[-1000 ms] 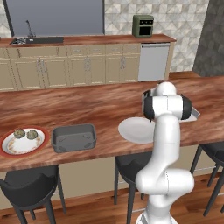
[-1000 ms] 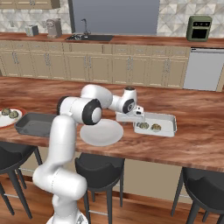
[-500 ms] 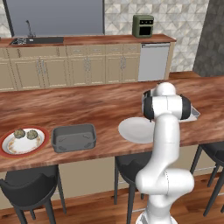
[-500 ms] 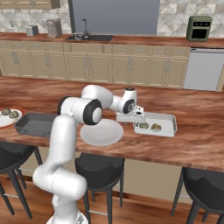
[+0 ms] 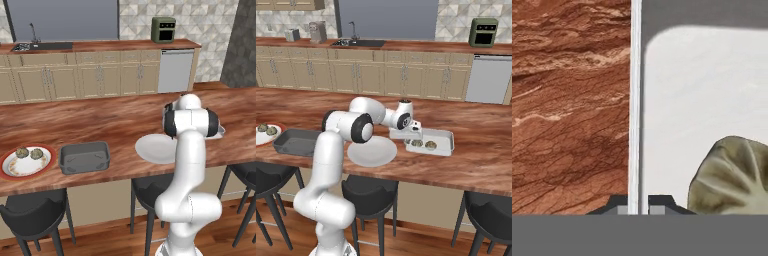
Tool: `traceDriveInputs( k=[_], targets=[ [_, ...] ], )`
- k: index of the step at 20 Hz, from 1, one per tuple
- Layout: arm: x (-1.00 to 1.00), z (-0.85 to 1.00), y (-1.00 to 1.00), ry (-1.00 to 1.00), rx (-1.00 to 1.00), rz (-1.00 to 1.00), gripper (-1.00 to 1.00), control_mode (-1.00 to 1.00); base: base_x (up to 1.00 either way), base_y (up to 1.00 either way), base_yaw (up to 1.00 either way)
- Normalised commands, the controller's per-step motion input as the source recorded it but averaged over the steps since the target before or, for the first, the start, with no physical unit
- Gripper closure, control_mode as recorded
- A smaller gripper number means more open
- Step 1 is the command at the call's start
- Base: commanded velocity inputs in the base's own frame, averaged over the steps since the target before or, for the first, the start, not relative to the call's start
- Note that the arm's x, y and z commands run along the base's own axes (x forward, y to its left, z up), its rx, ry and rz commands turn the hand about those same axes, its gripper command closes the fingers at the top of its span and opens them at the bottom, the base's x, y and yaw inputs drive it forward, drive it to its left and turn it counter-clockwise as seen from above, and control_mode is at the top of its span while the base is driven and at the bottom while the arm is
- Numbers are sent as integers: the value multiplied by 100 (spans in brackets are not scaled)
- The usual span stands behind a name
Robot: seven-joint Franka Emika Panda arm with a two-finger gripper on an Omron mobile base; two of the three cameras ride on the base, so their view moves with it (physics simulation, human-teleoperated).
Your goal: Place two dumplings into each of the tupperware containers and then place the containers in the fridge.
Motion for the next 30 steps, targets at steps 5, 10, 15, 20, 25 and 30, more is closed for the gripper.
traceDriveInputs(
  k=[5, 10, 15, 20, 25, 30],
  targets=[
    [-2, 54, 0, -1, -6, 11, 100, -100, 0, 0, 0],
    [-54, 70, 0, -8, -13, 13, 100, -100, 0, 0, 0],
    [-85, 64, 8, -14, -13, 27, 100, -100, 0, 0, 0],
    [-57, 61, 22, -4, -3, 47, 100, -100, 0, 0, 0],
    [-16, 23, 43, 0, 0, 63, 100, -100, 0, 0, 0],
    [-2, 6, 65, 2, -1, 64, 100, -100, 0, 0, 0]
  ],
)
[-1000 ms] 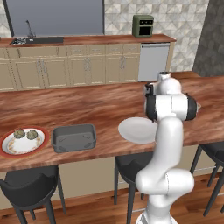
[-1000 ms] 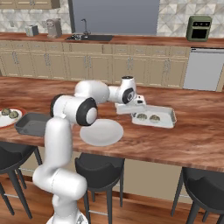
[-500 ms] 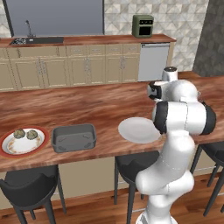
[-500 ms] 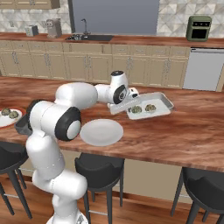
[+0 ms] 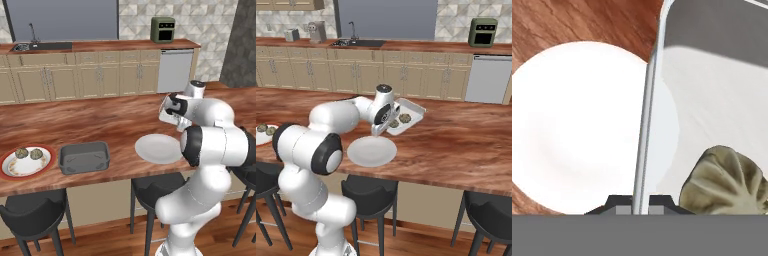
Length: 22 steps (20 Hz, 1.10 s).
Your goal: Place two dumplings into each of the tupperware containers and then place the containers in the fridge.
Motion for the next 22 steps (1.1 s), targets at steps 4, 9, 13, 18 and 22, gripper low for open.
traceDriveInputs(
  k=[4, 9, 13, 18, 22],
  targets=[
    [-22, 10, 62, 0, -9, 48, 100, -100, 0, 0, 0],
    [-57, 5, 4, -11, -17, 20, 100, -100, 0, 0, 0],
    [-70, 22, 20, -6, -17, 8, 100, -100, 0, 0, 0],
    [-60, 23, 29, 0, -6, 10, 100, -100, 0, 0, 0],
    [-51, 24, 28, 1, 0, 9, 100, -100, 0, 0, 0]
  ],
)
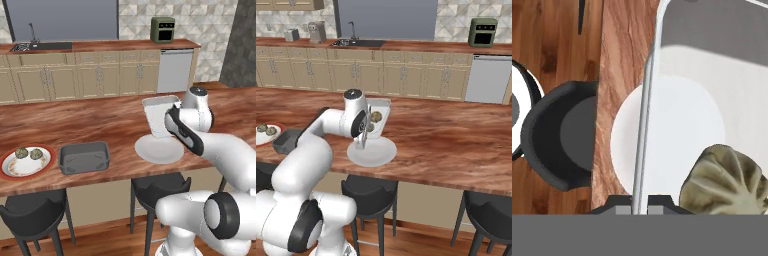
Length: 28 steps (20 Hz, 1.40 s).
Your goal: Place two dumplings into each of the tupperware containers and then place the containers in the fridge.
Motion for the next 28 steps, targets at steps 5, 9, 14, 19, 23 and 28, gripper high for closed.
traceDriveInputs(
  k=[5, 9, 14, 19, 23, 28],
  targets=[
    [-41, 24, 24, 4, 1, 1, 100, -100, 0, 0, 0],
    [-11, 18, 0, 5, 2, 0, 100, -100, 0, 0, 0],
    [-4, 5, 0, 11, 4, 0, 100, -100, 0, 0, 0],
    [-5, 5, 0, 11, 8, 0, 100, -100, 0, 0, 0],
    [-5, 5, -4, 1, 8, 0, 100, -100, 0, 0, 0],
    [-15, 11, -1, 0, 1, 0, 100, -100, 0, 0, 0]
  ],
)
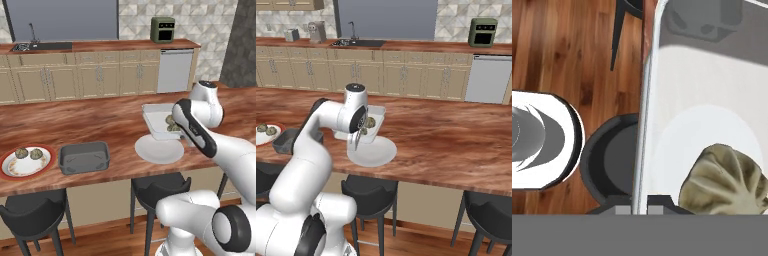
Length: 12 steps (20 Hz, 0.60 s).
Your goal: Place two dumplings into each of the tupperware containers and then place the containers in the fridge.
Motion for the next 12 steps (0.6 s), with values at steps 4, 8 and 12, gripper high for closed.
traceDriveInputs(
  k=[4, 8, 12],
  targets=[
    [-23, 12, 0, 0, 0, 0, 100, -100, 0, 0, 0],
    [-20, 14, 0, 0, 0, 0, 100, -100, 0, 0, 0],
    [-18, 7, 0, -1, 0, 0, 100, 100, -11, 0, 0]
  ],
)
